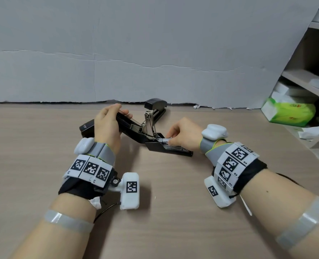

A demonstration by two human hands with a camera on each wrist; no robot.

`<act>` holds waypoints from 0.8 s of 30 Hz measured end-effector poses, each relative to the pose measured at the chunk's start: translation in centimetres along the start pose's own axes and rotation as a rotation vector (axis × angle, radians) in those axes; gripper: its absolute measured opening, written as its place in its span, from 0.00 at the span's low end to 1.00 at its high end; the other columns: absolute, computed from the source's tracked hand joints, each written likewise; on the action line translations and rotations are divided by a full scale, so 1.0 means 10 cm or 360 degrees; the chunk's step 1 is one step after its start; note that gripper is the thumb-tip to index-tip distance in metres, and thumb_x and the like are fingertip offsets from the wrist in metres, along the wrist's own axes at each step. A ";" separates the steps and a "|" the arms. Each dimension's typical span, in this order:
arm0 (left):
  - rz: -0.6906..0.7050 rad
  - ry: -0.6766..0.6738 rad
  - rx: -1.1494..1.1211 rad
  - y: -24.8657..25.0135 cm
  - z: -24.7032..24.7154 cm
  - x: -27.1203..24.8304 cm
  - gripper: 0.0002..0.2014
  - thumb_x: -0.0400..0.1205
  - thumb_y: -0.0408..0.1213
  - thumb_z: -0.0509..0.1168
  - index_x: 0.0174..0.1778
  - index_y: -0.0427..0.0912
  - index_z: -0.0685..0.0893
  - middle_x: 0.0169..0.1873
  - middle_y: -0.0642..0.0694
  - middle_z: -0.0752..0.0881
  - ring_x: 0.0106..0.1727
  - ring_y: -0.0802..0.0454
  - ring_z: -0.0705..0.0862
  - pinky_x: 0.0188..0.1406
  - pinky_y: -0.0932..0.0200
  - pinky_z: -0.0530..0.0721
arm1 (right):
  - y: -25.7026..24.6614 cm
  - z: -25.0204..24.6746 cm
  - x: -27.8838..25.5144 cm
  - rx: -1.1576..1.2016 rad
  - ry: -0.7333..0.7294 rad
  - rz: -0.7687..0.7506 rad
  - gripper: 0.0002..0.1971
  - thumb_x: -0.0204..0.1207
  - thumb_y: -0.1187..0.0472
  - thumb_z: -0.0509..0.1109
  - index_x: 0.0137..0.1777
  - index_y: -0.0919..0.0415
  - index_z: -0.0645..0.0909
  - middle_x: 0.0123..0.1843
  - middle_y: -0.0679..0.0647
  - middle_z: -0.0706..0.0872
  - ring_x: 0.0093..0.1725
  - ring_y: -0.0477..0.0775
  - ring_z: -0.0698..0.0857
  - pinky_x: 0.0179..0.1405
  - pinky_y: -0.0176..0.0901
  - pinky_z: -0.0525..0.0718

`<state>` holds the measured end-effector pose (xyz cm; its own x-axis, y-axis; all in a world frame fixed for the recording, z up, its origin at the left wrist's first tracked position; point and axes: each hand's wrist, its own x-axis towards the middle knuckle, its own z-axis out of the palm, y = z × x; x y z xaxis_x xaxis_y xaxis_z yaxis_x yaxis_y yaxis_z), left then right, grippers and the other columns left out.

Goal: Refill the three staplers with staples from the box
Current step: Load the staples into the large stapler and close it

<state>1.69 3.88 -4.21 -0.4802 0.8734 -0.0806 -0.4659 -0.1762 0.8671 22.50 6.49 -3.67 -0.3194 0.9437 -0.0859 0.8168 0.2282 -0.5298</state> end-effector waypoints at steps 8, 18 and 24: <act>0.0020 0.0003 0.0011 -0.01 0.01 0.02 0.05 0.82 0.33 0.65 0.52 0.37 0.81 0.34 0.42 0.85 0.37 0.44 0.88 0.38 0.55 0.85 | 0.02 -0.04 -0.02 0.0017 0.0058 0.0067 0.04 0.66 0.60 0.80 0.39 0.54 0.88 0.35 0.49 0.89 0.36 0.53 0.86 0.36 0.41 0.81; 0.0032 -0.0004 0.0004 -0.03 0.01 0.02 0.06 0.82 0.33 0.65 0.53 0.37 0.81 0.33 0.42 0.85 0.36 0.44 0.87 0.35 0.57 0.85 | -0.02 -0.04 -0.02 -0.0027 0.0045 0.0115 0.06 0.65 0.62 0.81 0.38 0.54 0.87 0.36 0.52 0.89 0.34 0.55 0.85 0.35 0.41 0.82; 0.0031 -0.0005 -0.0008 -0.01 0.01 0.02 0.06 0.82 0.33 0.65 0.53 0.37 0.81 0.34 0.42 0.84 0.36 0.45 0.87 0.37 0.57 0.85 | -0.02 -0.07 -0.06 -0.0065 -0.0027 0.0063 0.11 0.67 0.62 0.80 0.48 0.52 0.87 0.42 0.47 0.84 0.40 0.53 0.83 0.39 0.40 0.78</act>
<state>1.71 4.15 -4.31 -0.4870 0.8712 -0.0622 -0.4604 -0.1955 0.8659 22.83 6.04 -2.94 -0.2941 0.9481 -0.1210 0.8480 0.2005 -0.4906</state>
